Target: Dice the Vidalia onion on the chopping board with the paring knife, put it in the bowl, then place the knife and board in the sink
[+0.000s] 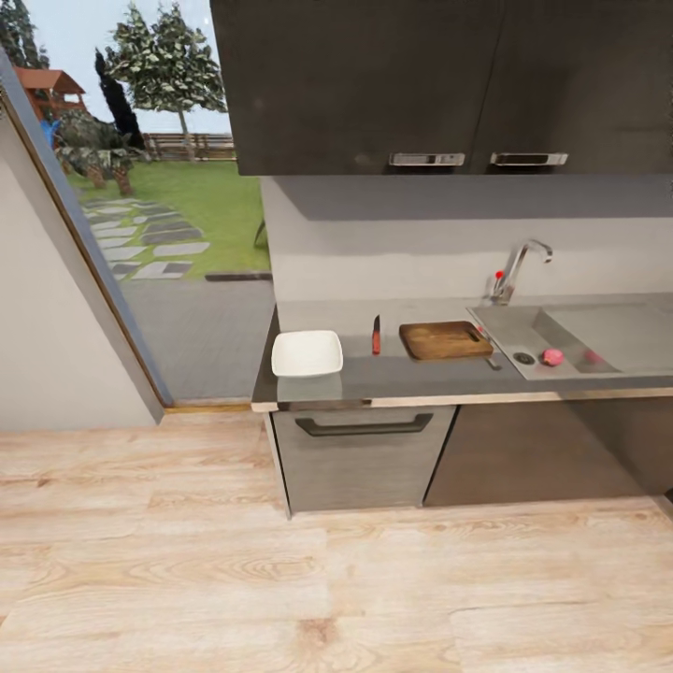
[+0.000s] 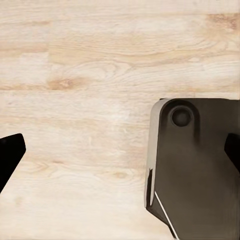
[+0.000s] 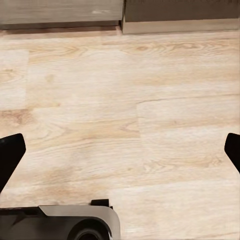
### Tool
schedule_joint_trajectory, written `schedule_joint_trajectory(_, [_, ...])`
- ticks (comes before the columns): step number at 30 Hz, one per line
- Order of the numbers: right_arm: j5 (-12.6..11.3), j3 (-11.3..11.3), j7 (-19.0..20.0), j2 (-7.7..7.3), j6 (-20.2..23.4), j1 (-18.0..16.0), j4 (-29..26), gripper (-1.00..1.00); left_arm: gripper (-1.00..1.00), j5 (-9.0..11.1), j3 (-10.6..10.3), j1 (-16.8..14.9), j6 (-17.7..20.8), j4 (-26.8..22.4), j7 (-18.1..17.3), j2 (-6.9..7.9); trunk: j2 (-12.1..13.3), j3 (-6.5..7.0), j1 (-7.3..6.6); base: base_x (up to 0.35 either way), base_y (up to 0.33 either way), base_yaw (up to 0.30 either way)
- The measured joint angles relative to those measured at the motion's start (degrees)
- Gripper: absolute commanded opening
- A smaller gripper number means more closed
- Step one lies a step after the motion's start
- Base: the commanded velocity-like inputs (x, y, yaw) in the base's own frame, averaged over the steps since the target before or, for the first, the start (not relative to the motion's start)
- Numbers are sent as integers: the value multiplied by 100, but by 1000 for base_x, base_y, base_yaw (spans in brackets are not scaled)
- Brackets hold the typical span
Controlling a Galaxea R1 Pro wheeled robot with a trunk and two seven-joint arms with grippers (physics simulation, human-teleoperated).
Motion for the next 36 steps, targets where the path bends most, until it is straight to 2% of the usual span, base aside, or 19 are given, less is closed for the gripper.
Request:
schedule_joint_trajectory(25, [-5,0,2,0,-36,0,-4,100,100,1,0,0,18,101,0,-12,0,226,0,0,0,0])
schedule_joint_trajectory(29, [-13,-8,0,-30,-32,0,-12,100,100,-3,0,-16,89,117,1,-69,0,262,0,0,0,0])
schedule_joint_trajectory(32, [-37,-14,-8,-69,-35,0,-31,100,100,-15,-1,-197,465,81,129,-134,1,285,0,0,0,0])
schedule_joint_trajectory(35, [-42,-12,-21,-79,-32,0,-106,100,100,-17,-3,-624,1173,105,391,-195,1,293,1,0,0,0])
schedule_joint_trajectory(36, [-43,-13,-48,-79,-26,0,-181,100,100,-20,-5,-800,1523,109,471,-217,1,295,1,0,0,0])
